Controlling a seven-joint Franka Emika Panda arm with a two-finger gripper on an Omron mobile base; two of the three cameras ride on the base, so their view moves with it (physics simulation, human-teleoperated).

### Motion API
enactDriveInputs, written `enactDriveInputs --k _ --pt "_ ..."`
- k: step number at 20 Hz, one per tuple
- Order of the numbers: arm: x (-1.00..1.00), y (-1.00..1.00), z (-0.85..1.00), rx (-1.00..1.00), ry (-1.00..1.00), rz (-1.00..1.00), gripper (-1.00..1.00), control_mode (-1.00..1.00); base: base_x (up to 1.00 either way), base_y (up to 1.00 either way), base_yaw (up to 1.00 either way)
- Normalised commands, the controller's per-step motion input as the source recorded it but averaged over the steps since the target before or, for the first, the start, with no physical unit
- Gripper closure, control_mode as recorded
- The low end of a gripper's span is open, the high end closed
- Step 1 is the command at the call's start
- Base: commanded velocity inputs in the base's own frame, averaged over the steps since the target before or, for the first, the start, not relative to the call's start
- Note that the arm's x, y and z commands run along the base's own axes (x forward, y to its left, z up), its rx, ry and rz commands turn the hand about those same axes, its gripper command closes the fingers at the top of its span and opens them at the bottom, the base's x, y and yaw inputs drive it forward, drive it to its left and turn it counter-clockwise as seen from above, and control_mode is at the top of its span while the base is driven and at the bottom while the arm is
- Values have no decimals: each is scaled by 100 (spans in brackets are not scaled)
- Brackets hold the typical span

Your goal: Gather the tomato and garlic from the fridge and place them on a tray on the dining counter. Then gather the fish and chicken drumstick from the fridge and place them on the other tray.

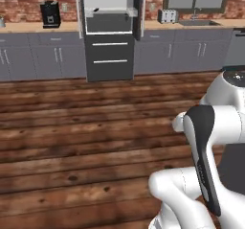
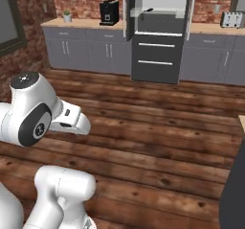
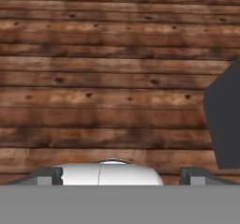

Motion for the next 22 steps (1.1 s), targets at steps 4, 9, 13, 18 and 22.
enactDriveInputs --k 4,9,13,18,22 --pt "0 0 0 0 0 0 -100 100 100 -1 0" --pt "0 0 0 0 0 0 -100 100 100 -25 0" --pt "0 0 0 0 0 0 -100 100 100 -44 0" --pt "0 0 0 0 0 0 -100 100 100 -54 0" --pt "0 0 0 0 0 0 -100 100 100 -57 0"
